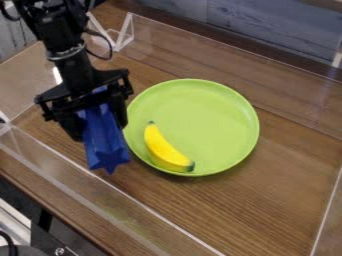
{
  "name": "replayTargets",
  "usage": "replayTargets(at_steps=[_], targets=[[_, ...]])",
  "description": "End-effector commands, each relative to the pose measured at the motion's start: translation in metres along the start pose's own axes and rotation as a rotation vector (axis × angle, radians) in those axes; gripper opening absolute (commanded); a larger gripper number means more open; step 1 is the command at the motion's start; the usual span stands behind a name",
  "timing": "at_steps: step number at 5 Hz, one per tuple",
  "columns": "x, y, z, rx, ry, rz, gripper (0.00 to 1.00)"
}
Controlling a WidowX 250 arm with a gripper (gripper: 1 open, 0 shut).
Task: Put the blue object in the green plate
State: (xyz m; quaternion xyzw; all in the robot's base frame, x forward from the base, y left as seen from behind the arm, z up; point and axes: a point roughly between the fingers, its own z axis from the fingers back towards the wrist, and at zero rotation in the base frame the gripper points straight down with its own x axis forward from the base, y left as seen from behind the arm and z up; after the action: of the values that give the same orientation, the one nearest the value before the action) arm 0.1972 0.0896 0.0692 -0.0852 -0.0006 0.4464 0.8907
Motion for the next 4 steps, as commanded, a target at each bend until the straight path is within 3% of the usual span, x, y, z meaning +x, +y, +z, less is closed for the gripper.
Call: replayTargets(at_steps=[1,4], targets=[[0.016,-0.001,0.012,-0.027,-0.061,0.112,0.00],[0.046,-0.052,0.018,-0.049,-0.055,0.096,0.00]])
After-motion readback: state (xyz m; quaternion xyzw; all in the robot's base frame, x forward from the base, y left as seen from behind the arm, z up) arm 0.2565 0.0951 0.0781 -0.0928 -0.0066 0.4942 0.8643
